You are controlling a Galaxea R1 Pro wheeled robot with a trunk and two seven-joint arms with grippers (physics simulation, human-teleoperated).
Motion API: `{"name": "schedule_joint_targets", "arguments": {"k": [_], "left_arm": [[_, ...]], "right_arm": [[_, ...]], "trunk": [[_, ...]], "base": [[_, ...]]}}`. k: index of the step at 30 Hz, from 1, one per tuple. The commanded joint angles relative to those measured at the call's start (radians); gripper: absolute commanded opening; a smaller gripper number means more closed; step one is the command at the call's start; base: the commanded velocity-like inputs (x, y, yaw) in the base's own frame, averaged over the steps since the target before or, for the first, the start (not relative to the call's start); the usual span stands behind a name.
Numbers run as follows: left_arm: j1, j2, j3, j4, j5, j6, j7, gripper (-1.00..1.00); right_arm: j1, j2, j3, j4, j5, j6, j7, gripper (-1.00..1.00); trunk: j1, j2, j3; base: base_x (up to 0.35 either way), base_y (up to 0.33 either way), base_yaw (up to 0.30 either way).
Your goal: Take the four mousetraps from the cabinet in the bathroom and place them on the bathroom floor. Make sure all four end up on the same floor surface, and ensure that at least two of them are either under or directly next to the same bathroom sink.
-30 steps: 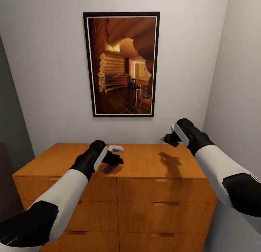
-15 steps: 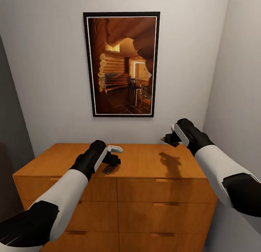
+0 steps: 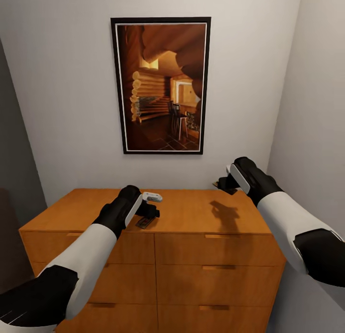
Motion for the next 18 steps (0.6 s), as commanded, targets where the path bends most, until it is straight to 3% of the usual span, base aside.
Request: {"name": "schedule_joint_targets", "arguments": {"k": [1,18], "left_arm": [[-0.001,0.001,-0.002,-0.001,0.003,0.004,0.0,1.0],[-0.001,0.003,-0.002,-0.001,0.003,0.004,0.0,1.0]], "right_arm": [[-0.001,-0.001,0.007,0.001,-0.011,0.003,-0.008,-1.0],[-0.001,-0.001,0.009,0.026,-0.012,0.003,-0.008,-1.0]], "trunk": [[0.0,-0.001,-0.001],[0.0,-0.001,-0.001]], "base": [[-0.022,0.0,0.0],[-0.034,0.022,0.0]]}}
